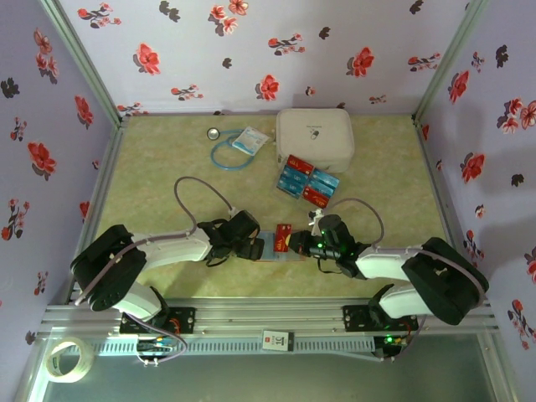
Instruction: Put the credit cards into the card holder
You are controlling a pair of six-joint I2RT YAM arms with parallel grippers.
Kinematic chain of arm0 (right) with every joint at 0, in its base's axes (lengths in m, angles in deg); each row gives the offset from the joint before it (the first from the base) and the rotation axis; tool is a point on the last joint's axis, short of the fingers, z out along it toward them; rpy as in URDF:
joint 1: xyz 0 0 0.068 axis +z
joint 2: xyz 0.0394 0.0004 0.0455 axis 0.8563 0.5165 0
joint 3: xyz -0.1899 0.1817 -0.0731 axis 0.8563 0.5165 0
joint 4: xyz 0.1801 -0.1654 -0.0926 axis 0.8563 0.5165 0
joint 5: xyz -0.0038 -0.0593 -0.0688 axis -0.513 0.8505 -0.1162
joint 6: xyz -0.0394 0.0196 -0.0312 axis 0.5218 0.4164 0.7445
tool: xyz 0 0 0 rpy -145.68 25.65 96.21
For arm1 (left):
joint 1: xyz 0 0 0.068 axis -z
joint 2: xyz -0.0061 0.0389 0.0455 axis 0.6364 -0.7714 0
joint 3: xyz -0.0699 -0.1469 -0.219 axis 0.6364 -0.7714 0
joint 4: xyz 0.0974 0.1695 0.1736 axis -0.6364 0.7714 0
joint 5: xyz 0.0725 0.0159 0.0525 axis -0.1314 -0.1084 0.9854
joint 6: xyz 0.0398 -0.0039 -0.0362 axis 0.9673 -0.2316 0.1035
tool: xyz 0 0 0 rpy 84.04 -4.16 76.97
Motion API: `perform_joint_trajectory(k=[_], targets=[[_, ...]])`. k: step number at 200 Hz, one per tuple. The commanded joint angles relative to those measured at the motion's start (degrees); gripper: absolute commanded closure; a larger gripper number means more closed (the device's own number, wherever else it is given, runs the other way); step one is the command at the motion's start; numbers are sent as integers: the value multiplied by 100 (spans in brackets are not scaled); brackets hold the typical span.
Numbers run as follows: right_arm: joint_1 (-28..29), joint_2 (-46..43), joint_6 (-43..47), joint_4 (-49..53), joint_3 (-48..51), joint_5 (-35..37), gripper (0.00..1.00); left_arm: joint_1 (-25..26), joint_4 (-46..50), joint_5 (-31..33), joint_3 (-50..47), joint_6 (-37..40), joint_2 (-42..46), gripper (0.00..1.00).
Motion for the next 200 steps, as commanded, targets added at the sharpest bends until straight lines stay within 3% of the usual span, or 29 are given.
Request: perform_joint_trajectory(k=[1,200], targets=[[-35,101,-98,-229,88,-155,100,52,130,150,-81,-32,-53,0],[-42,498,-108,-582,311,-423,100,52,189,156,-90,-10,-5,0]])
